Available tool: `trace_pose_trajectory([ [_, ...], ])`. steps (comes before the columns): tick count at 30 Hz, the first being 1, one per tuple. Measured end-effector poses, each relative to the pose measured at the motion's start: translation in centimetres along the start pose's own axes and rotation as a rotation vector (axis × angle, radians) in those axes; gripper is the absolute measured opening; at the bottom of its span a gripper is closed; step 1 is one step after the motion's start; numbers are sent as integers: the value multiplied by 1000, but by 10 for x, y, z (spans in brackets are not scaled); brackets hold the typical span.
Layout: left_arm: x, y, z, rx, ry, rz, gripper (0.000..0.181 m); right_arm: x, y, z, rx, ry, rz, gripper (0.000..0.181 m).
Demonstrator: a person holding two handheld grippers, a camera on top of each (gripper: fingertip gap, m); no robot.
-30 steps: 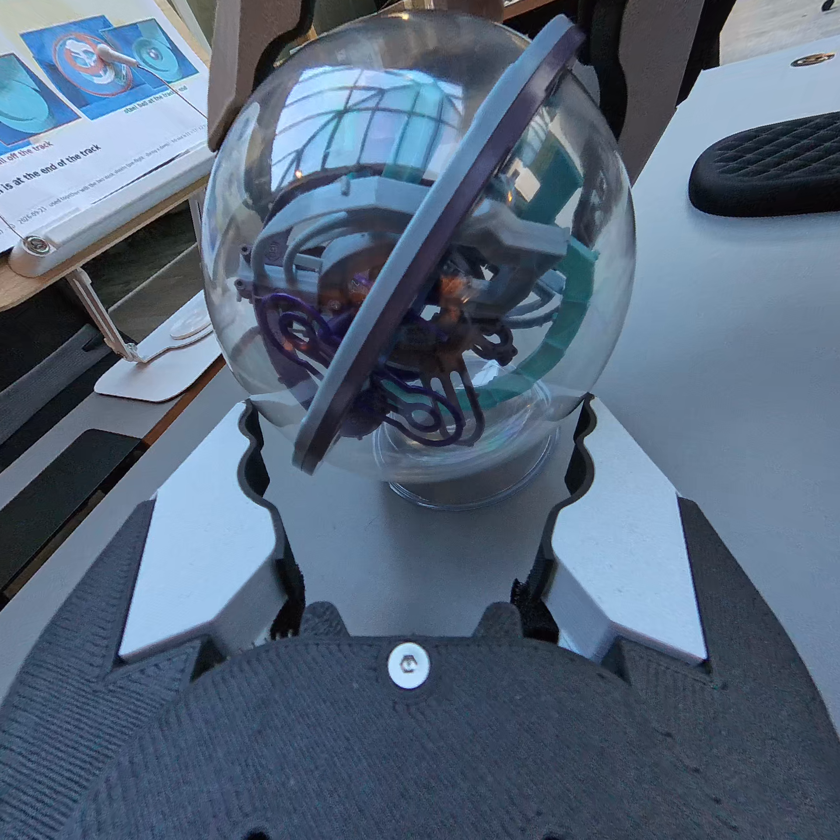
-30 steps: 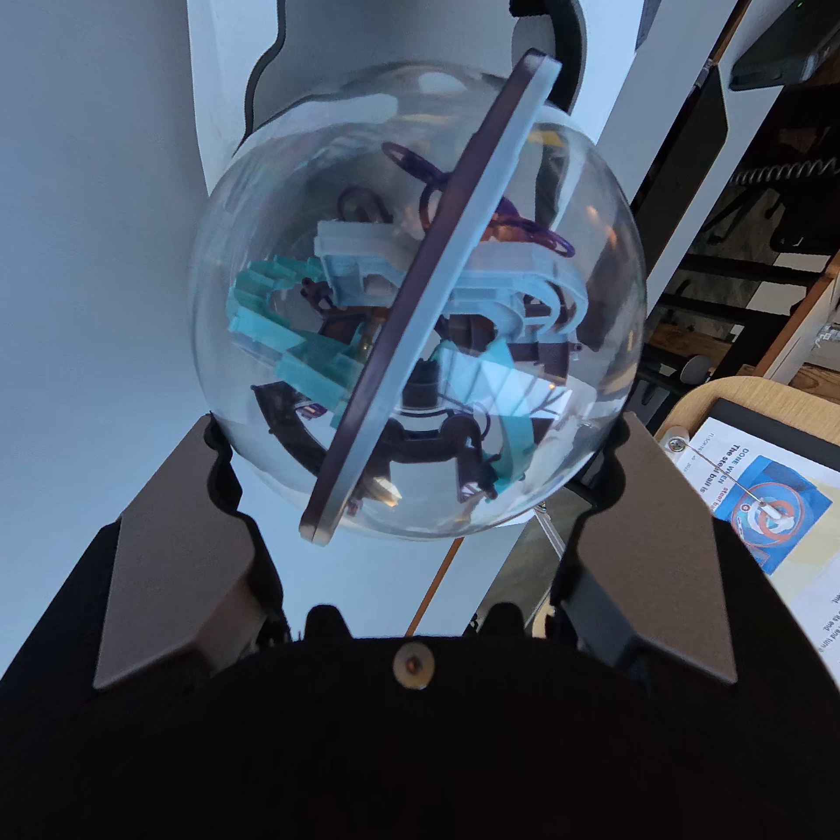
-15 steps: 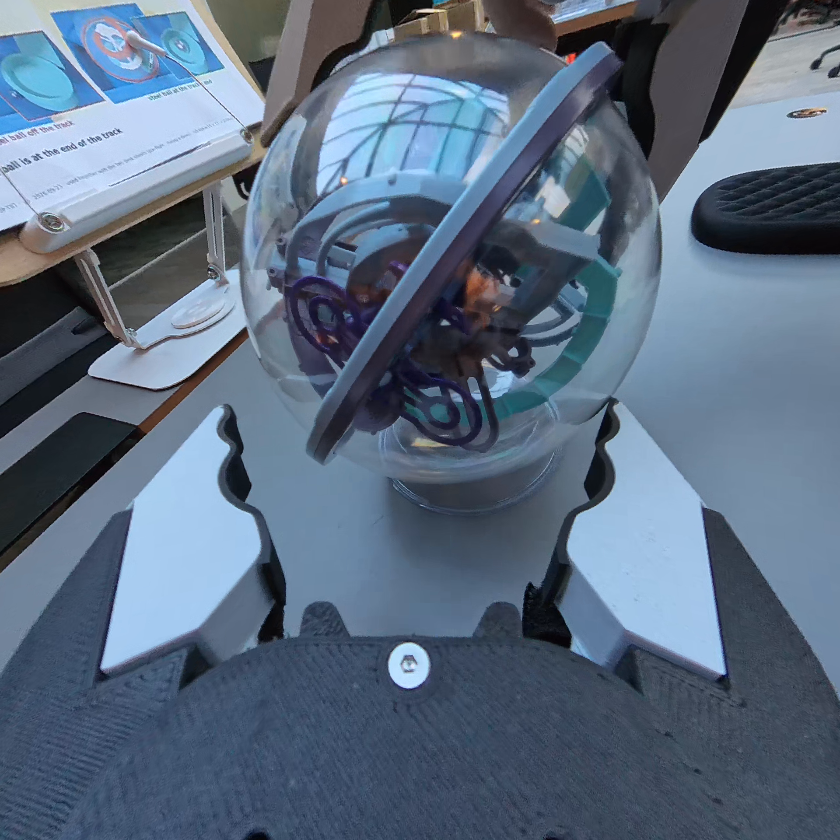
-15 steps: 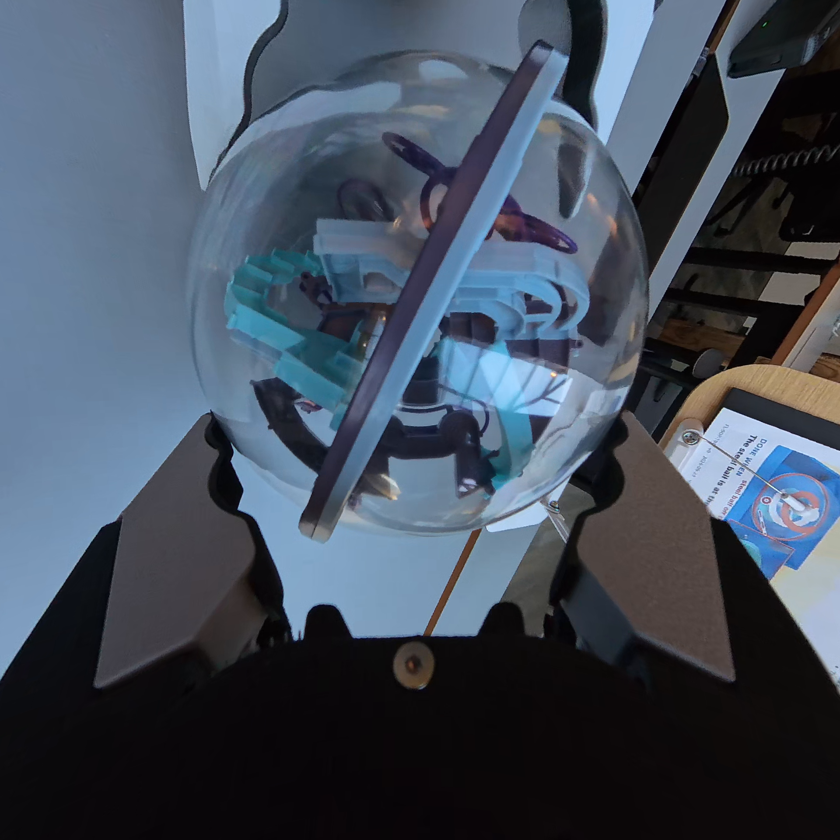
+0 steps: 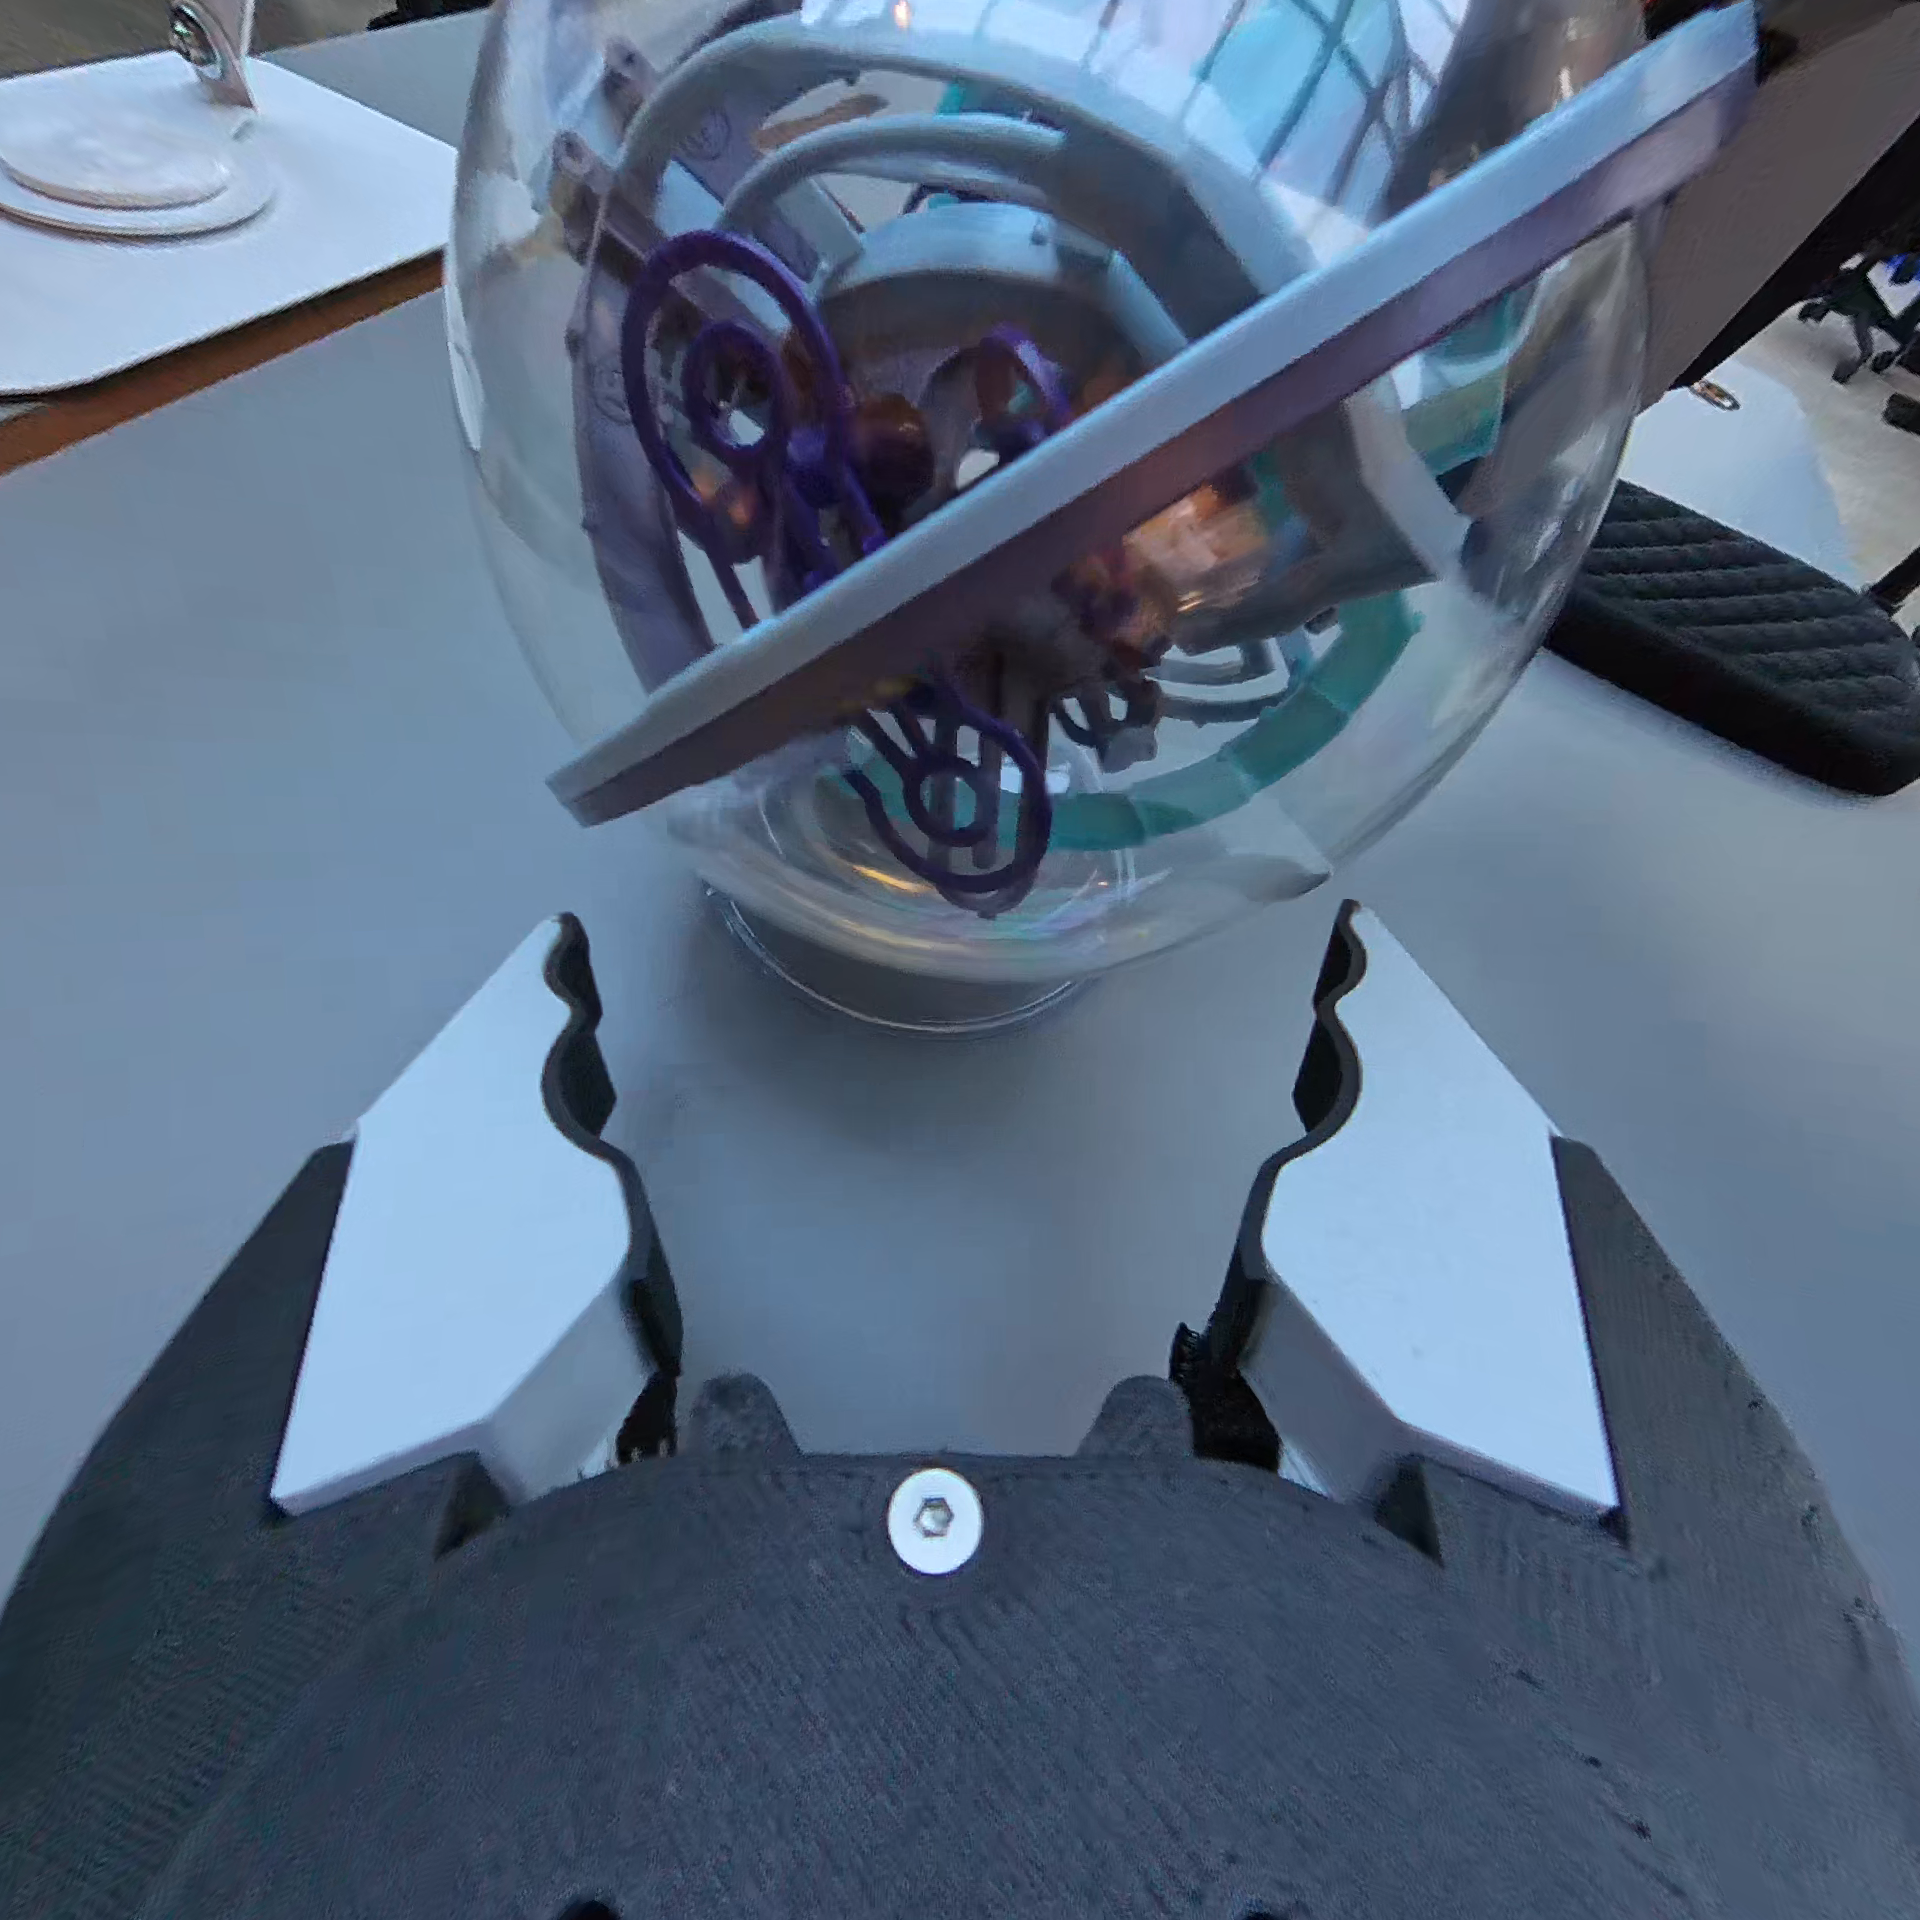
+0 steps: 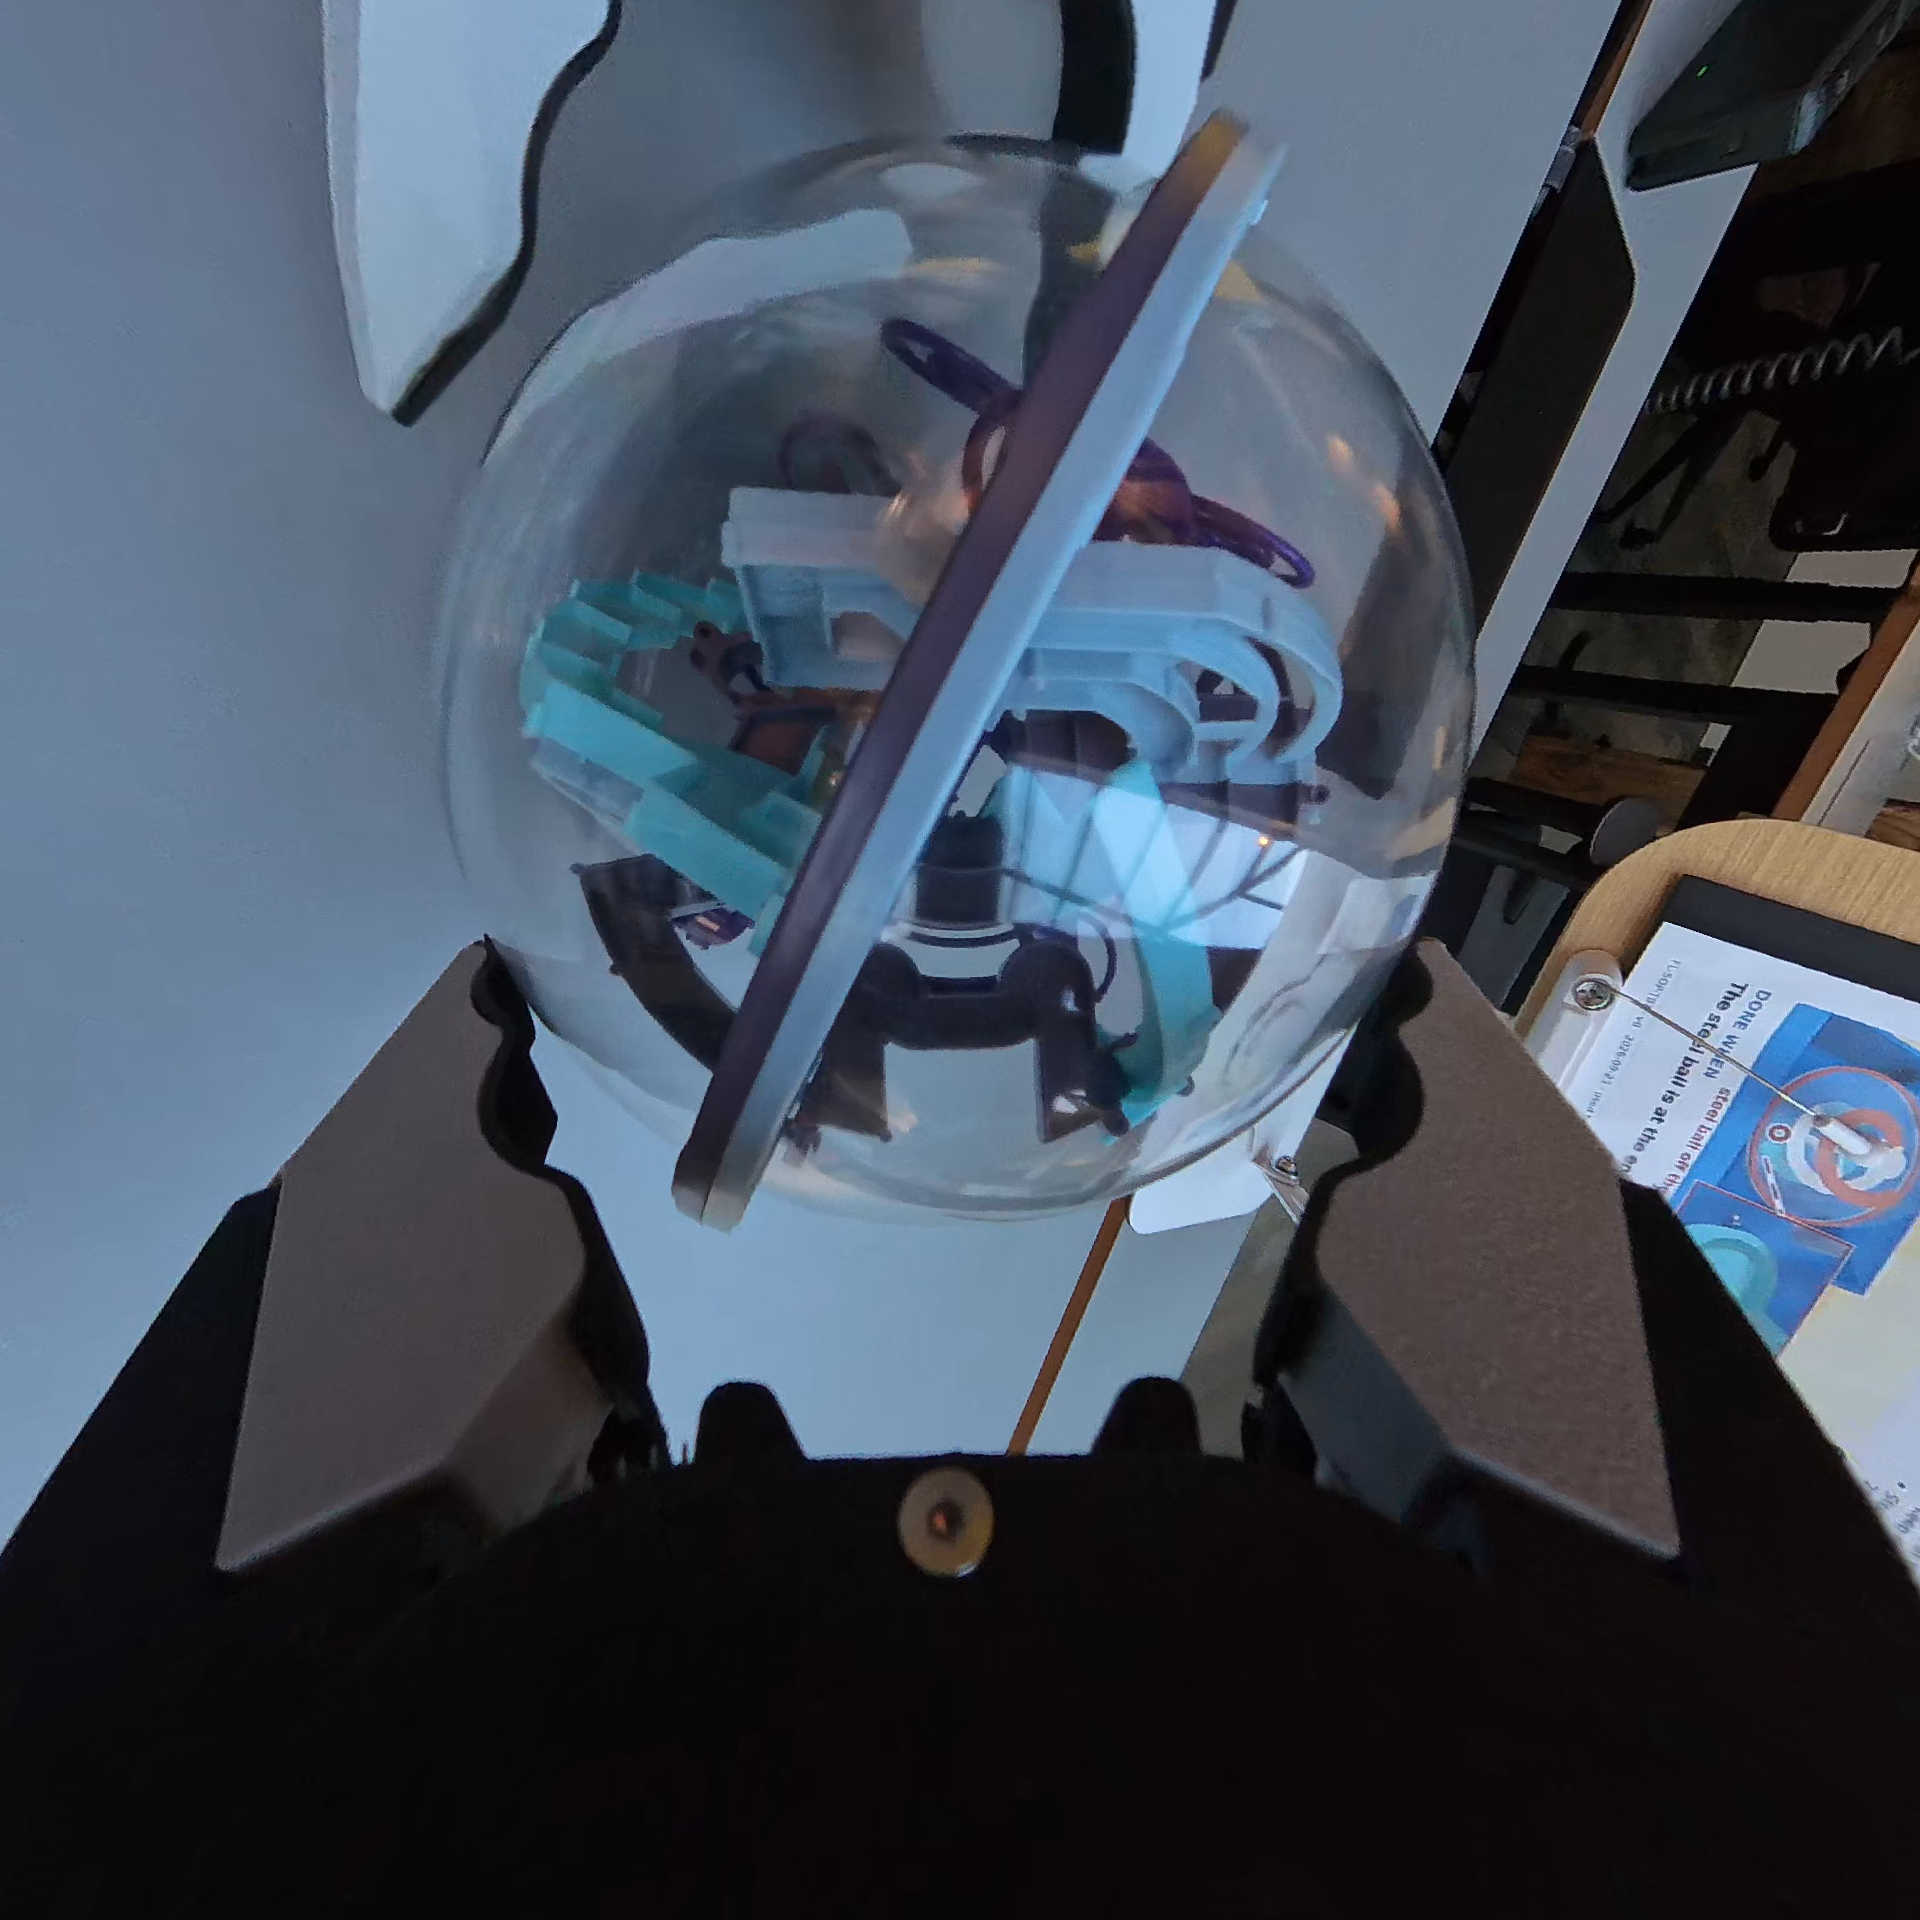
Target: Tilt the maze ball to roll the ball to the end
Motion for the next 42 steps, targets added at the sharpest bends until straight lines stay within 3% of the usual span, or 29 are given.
trace_pose_trajectory([
  [16, -12, 30, -2, 55, -103, 98, 147, 1, 1, 0, -69, 47, 29, 157],
  [42, -13, 28, -13, -35, -153, 138, 153, 5, 3, 2, -188, 172, 160, 157],
])
Point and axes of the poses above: each gripper's, where its closed fingertips meet, y out along the fingers, z out of its underside, x = y × z across the jaws, the point moved 3 cm from there along -y, back along the fingers, and after that the axes turned 9 degrees about -y, right-handed, at the moved point
